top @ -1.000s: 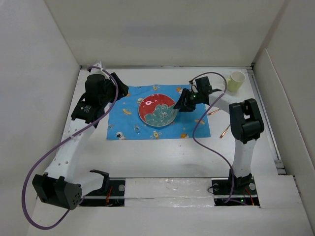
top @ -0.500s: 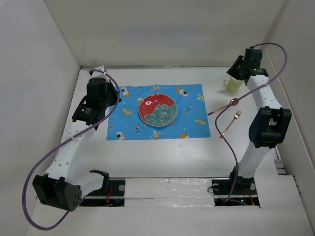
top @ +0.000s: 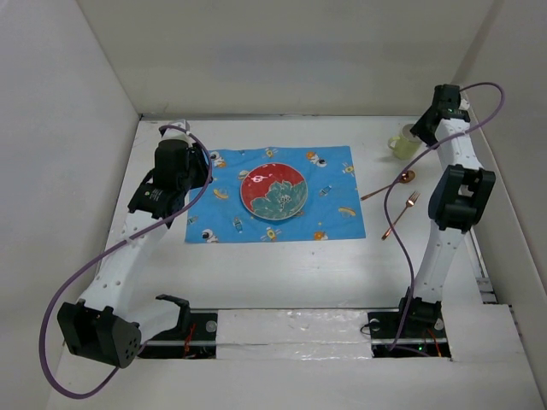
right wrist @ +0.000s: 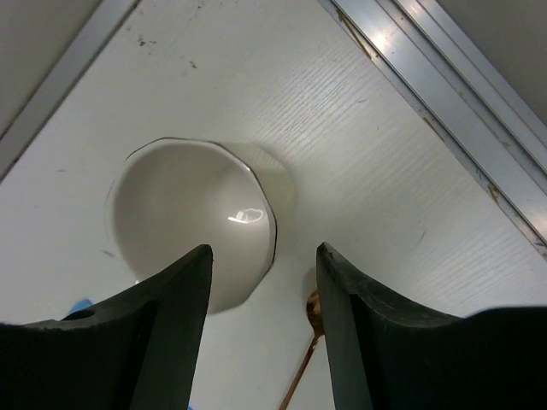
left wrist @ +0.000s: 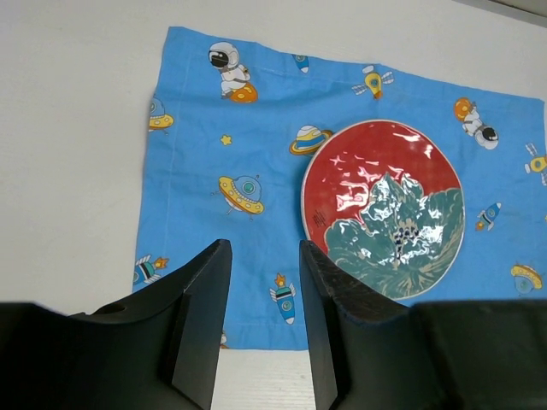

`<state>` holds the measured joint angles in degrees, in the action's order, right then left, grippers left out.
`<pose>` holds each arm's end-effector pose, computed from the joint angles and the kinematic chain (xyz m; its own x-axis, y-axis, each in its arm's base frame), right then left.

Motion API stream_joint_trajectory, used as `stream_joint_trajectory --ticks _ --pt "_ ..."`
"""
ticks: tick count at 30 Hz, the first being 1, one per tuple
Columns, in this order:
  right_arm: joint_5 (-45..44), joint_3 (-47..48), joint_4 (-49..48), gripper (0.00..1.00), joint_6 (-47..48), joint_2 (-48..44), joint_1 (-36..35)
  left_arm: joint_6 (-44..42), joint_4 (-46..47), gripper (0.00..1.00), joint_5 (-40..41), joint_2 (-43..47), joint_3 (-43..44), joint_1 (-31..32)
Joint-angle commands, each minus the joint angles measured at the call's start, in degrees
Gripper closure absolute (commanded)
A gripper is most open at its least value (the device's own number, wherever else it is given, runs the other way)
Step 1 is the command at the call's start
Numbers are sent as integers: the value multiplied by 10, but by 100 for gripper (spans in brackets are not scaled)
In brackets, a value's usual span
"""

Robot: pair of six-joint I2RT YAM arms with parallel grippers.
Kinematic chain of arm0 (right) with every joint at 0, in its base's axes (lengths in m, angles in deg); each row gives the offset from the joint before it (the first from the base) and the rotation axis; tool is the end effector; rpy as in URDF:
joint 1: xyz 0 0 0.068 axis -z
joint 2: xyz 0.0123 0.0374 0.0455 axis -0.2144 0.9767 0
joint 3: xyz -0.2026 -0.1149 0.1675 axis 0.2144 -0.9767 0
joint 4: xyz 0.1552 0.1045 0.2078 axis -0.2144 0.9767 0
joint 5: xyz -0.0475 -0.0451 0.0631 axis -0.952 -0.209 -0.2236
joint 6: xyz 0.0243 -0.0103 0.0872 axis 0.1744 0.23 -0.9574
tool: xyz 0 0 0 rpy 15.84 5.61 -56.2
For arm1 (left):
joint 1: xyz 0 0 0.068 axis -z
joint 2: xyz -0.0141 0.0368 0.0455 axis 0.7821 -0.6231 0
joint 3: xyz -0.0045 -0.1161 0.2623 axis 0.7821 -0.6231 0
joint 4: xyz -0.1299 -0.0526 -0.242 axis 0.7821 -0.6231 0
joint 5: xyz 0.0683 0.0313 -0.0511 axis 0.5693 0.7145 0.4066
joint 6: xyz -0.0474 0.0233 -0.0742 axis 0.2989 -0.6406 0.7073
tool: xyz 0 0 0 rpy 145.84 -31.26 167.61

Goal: Set the dinner table for one person

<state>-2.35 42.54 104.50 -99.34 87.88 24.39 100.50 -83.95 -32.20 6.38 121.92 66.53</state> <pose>0.5382 -0.1334 0.2523 -0.4557 0.5758 -0.6788 0.6545 0.7336 0.1829 0.2994 -0.0703 0.3607 -0.3847 -0.2167 -0.8973 0.0293 0.9687 -0.2465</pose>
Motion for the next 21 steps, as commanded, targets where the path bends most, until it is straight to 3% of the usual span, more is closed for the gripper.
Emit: stream_joint_trajectory --ticks 1,3,4,6,7,8,14,21 --pt "-9 74 54 44 -1 33 5 -15 13 65 17 4 22 4" --pt "-7 80 57 46 -1 49 5 -12 16 65 17 3 19 4" --pt "5 76 50 52 -1 51 5 -12 16 65 17 3 19 4" --pt "20 69 40 79 -4 53 11 -10 17 65 18 3 22 4" --pt "22 68 37 97 -4 50 11 -9 17 65 19 3 23 4" --pt "22 66 33 100 -5 42 11 -8 17 65 18 4 24 4" --pt "10 48 -39 100 34 -36 -36 -6 19 60 3 9 23 4" --pt "66 106 36 100 96 -30 -133 0 24 50 -24 14 14 4"
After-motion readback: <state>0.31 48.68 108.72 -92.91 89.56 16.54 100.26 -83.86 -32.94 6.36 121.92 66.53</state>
